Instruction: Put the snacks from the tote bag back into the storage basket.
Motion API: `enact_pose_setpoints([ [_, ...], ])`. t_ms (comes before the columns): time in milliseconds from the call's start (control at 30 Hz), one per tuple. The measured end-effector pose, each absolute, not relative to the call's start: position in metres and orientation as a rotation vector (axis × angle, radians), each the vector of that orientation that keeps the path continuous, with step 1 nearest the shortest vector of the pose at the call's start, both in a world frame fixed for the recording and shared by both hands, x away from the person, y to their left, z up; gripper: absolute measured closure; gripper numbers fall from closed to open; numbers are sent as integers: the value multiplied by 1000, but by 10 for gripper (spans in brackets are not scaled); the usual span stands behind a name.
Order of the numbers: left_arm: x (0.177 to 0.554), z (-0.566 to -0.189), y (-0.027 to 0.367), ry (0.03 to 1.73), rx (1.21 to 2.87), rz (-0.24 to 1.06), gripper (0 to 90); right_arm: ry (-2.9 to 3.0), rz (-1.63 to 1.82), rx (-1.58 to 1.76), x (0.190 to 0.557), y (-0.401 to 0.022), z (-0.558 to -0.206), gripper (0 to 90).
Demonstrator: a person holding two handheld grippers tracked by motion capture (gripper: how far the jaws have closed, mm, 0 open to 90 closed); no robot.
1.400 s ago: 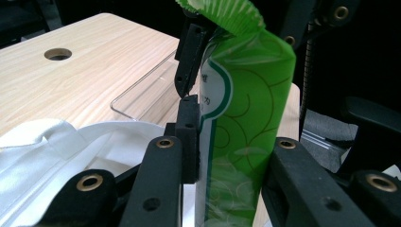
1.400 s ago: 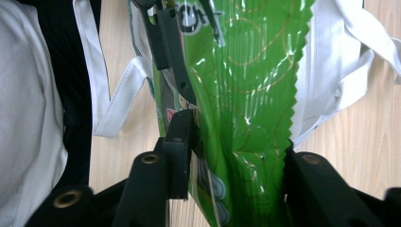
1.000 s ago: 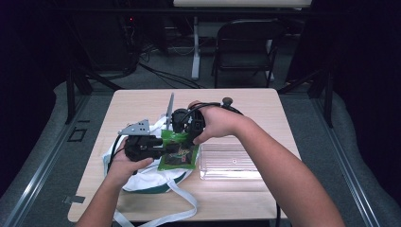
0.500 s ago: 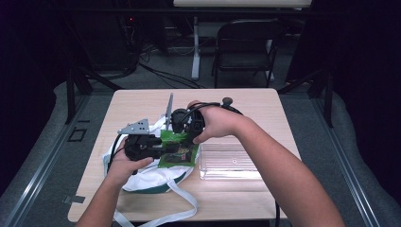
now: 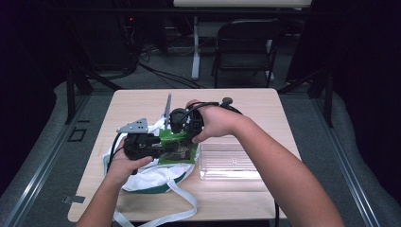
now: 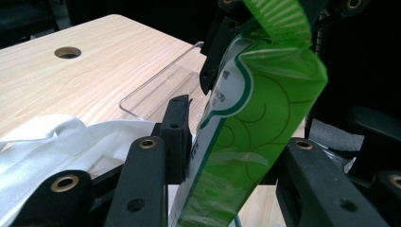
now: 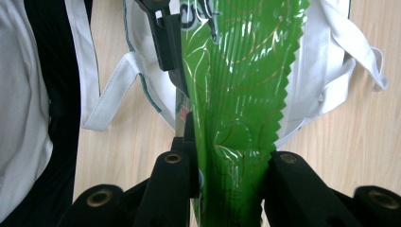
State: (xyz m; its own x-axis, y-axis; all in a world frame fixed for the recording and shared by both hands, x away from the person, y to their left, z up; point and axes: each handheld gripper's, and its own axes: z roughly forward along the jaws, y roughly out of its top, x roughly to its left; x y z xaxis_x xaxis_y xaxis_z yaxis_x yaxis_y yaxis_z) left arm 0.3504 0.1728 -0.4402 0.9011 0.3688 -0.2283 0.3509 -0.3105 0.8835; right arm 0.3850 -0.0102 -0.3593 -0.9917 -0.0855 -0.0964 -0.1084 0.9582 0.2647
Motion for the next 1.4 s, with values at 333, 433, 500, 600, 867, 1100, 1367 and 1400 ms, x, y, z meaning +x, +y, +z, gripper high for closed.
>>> enact_pose_setpoints([
  [333, 351, -441, 174, 550, 1914, 23, 607, 3011, 394, -153, 385, -12, -355, 762],
  [433, 352, -441, 175, 558, 1918, 32, 597, 2998, 403, -153, 386, -14, -354, 762],
  [500, 352, -442, 175, 563, 1918, 46, 587, 2995, 396, -147, 386, -15, -353, 762],
  [600, 353, -442, 175, 570, 1923, 51, 580, 2983, 382, -143, 387, -19, -350, 762],
  [867, 354, -444, 176, 592, 1926, 59, 580, 2969, 377, -105, 389, -29, -347, 761],
  [1100, 355, -445, 177, 599, 1919, 57, 579, 2951, 369, -94, 391, -37, -344, 761],
  [1367, 356, -445, 178, 609, 1917, 59, 576, 2934, 366, -61, 393, -49, -339, 761],
  [1400, 356, -445, 178, 608, 1916, 58, 576, 2932, 362, -55, 393, -51, -338, 761],
])
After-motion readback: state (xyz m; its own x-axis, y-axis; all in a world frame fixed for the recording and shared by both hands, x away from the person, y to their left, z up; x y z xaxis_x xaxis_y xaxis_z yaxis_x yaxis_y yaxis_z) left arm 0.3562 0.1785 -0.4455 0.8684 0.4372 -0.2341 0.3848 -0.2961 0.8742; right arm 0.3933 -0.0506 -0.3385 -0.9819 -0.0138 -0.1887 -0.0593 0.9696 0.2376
